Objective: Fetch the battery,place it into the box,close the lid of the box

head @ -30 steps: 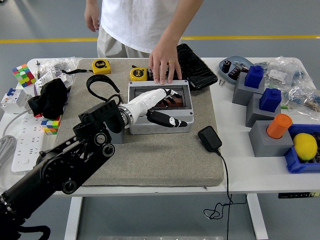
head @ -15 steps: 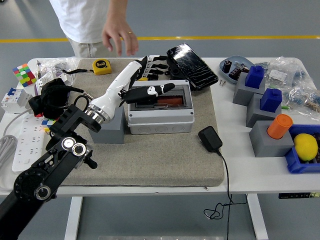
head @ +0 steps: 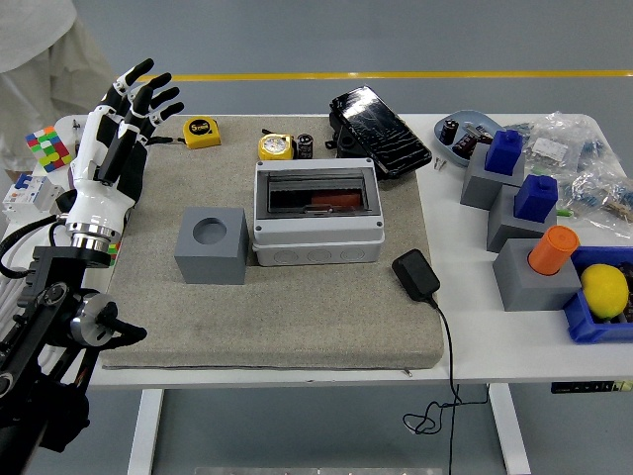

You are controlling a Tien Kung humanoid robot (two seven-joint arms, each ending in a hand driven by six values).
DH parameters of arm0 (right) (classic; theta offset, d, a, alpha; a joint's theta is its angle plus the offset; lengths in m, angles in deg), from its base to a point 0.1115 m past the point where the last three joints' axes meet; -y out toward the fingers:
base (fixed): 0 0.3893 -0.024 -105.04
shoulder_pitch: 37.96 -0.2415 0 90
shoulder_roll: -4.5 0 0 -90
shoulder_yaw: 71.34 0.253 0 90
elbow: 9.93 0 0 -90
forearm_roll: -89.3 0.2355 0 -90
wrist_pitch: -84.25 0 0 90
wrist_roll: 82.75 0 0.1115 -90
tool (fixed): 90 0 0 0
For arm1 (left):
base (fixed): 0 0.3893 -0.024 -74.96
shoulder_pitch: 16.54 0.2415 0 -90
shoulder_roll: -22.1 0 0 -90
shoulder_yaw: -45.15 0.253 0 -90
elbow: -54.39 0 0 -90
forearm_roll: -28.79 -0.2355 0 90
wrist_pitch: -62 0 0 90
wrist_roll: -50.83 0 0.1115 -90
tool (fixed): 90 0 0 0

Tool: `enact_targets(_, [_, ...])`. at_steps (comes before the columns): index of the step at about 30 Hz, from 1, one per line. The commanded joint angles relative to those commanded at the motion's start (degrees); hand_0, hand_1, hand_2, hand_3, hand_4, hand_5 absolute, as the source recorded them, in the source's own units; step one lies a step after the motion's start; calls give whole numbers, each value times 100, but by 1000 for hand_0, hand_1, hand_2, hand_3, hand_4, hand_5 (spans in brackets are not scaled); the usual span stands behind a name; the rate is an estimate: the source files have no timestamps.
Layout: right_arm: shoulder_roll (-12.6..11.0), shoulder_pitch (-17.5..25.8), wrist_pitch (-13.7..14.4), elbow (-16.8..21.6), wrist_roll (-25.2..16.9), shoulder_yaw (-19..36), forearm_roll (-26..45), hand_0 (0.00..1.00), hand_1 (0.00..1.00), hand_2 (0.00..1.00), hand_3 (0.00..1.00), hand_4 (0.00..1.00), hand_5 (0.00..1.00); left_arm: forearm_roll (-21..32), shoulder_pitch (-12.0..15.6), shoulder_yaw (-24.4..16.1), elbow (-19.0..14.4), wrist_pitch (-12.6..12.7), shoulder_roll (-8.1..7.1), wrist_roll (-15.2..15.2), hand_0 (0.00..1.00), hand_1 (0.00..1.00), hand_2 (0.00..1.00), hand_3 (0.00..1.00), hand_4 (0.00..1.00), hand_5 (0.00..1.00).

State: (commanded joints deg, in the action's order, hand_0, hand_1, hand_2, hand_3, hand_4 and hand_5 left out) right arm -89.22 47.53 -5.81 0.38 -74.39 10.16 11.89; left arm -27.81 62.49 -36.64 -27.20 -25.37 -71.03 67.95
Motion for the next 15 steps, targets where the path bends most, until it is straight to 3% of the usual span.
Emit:
enact_targets(7, [-14, -16, 4, 0, -8, 22, 0, 647, 648, 675, 594, 998, 585, -276, 225, -393, -28, -71, -94, -113, 653, 721, 729, 782, 998, 544])
enact_targets(15, [-14, -14, 0, 0, 9, 99, -69, 649, 648, 675, 594, 998, 585, -377, 299, -612, -27, -99, -151, -176, 616, 713, 729, 777, 998, 534])
